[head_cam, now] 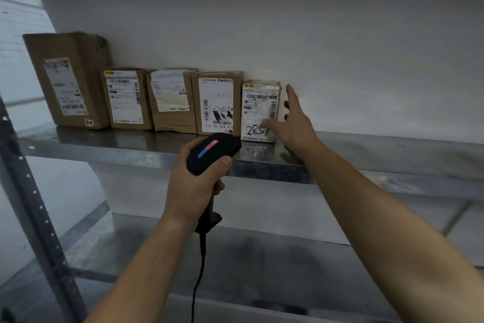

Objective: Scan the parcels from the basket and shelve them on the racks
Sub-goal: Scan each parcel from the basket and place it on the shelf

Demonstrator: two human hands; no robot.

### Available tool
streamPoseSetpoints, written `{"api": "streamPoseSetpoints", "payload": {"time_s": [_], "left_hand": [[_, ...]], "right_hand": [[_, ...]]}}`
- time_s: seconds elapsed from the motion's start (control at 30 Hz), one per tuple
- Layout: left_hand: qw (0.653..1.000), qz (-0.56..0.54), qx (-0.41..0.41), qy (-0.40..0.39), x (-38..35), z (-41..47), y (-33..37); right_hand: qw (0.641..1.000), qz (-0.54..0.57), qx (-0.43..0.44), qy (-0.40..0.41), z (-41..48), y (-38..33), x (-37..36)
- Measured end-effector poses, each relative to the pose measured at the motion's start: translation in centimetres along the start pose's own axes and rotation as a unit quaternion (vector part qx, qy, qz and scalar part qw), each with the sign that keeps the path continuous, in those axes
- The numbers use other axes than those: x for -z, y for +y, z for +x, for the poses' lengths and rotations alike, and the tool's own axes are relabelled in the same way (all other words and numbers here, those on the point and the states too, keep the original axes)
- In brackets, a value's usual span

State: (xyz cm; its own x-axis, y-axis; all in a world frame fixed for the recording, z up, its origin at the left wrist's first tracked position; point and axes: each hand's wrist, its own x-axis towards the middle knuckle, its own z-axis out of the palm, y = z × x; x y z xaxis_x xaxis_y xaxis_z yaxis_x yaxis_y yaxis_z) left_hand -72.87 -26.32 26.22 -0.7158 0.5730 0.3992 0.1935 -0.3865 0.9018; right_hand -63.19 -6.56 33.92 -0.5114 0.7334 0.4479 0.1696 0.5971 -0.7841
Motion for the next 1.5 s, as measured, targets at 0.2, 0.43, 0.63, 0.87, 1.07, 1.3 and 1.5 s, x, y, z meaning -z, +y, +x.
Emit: {"api": "streamPoseSetpoints", "payload": {"time_s": [0.2,0.43,0.63,0.87,1.07,1.3,1.5], "left_hand": [[0.999,-0.011,-0.005,-0.030,-2.4,-0.6,-0.2],[0.997,-0.021,0.003,-0.068,-7.0,-2.2,-0.1],[0.994,-0.040,0.010,-0.101,-13.0,-5.8,0.3],[0.985,-0.056,0.031,-0.157,-22.7,-11.9,0.6],[0.967,-0.061,0.040,-0.244,-32.5,-19.1,-0.1],[0.930,-0.061,0.070,-0.354,-42.6,-28.4,-1.8],[0.887,-0.053,0.105,-0.446,-48.4,-35.1,-2.8]], "right_hand": [[0.997,-0.060,0.043,0.007,-1.7,0.7,2.4],[0.978,-0.177,0.100,0.036,-5.3,2.5,7.5],[0.973,-0.203,0.089,0.069,-10.0,5.3,14.3],[0.969,-0.210,0.031,0.128,-17.5,9.6,25.1],[0.957,-0.234,-0.035,0.166,-26.1,14.5,34.5],[0.933,-0.241,-0.131,0.234,-37.6,19.8,43.4],[0.893,-0.246,-0.239,0.292,-47.9,23.4,47.5]]}}
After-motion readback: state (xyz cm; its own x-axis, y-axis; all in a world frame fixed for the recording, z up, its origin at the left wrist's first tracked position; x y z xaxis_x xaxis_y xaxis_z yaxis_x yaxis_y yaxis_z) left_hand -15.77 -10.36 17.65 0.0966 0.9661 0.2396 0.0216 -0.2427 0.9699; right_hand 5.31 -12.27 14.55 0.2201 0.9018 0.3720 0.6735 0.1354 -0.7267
